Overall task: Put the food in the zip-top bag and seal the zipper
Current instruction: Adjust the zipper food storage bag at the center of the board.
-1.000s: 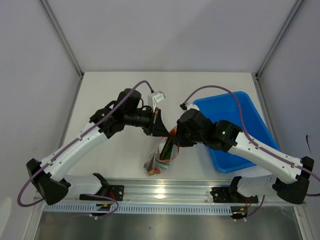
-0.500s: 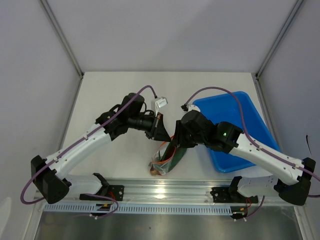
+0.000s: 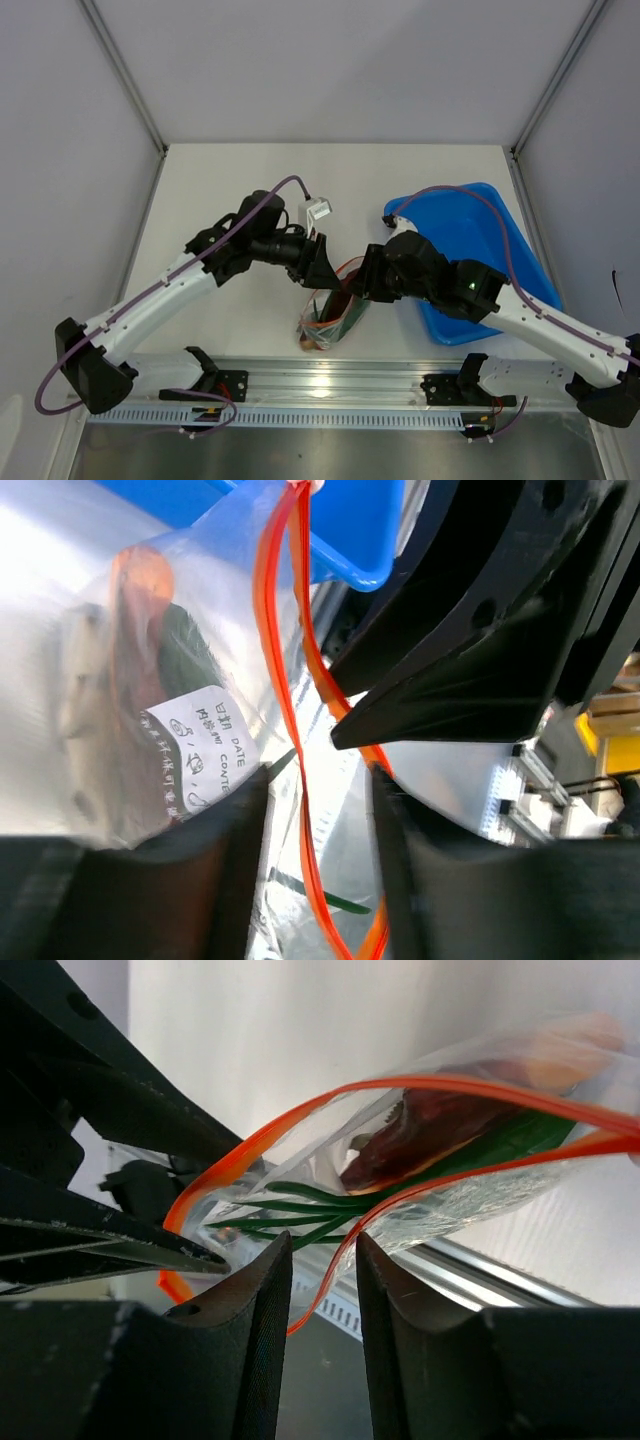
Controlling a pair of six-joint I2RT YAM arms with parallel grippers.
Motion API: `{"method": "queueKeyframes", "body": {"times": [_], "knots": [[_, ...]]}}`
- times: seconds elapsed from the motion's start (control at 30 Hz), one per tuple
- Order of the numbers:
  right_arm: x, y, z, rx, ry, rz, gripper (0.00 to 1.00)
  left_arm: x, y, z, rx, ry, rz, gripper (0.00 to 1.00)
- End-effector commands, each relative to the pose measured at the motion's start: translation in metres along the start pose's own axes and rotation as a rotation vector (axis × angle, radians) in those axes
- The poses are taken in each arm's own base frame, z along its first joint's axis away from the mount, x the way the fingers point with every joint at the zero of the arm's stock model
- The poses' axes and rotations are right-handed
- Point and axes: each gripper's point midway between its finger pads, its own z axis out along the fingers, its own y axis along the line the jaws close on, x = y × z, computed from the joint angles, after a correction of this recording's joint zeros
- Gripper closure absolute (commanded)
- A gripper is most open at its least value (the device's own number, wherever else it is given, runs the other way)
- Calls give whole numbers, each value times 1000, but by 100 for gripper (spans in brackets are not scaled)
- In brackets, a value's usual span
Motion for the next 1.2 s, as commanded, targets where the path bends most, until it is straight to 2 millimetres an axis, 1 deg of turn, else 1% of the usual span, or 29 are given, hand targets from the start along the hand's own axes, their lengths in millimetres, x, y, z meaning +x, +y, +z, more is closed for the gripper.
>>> {"method": "queueKeyframes", "body": {"times": [0.0,0.1,0.17,0.2,0.3,0.47,0.57,0.6,0.73,0.83,0.93,1.07,1.1,1.17], "knots": [[-14,19,-7,-97,-64,97,66,-7,-7,-14,-34,-61,98,48],[-15,20,-8,-106,-72,131,64,-9,-8,-18,-50,-83,126,39],[-17,21,-8,-119,-74,150,63,-9,-8,-19,-63,-86,151,37],[-14,20,-7,-119,-63,170,62,-7,-7,-19,-70,-74,156,35],[-15,19,-4,-122,-66,221,62,-3,-6,-18,-96,-68,193,31],[-18,17,-4,-114,-87,271,61,4,-4,-14,-110,-59,217,27],[-21,16,-5,-114,-101,293,61,10,-8,-13,-106,-53,244,25],[-22,16,-6,-116,-109,301,61,12,-12,-13,-97,-54,259,23],[-26,18,-7,-131,-125,338,62,15,-15,-13,-119,-55,286,21],[-31,18,-8,-131,-146,359,62,15,-21,-12,-133,-56,311,19],[-34,20,-7,-140,-154,374,63,15,-22,-10,-155,-57,320,18],[-33,22,-3,-144,-145,382,63,21,-17,-5,-208,-41,329,17],[-32,22,-1,-145,-142,380,63,21,-9,-3,-253,-39,327,17],[-30,22,1,-144,-134,382,63,25,-5,0,-287,-23,331,17]]}}
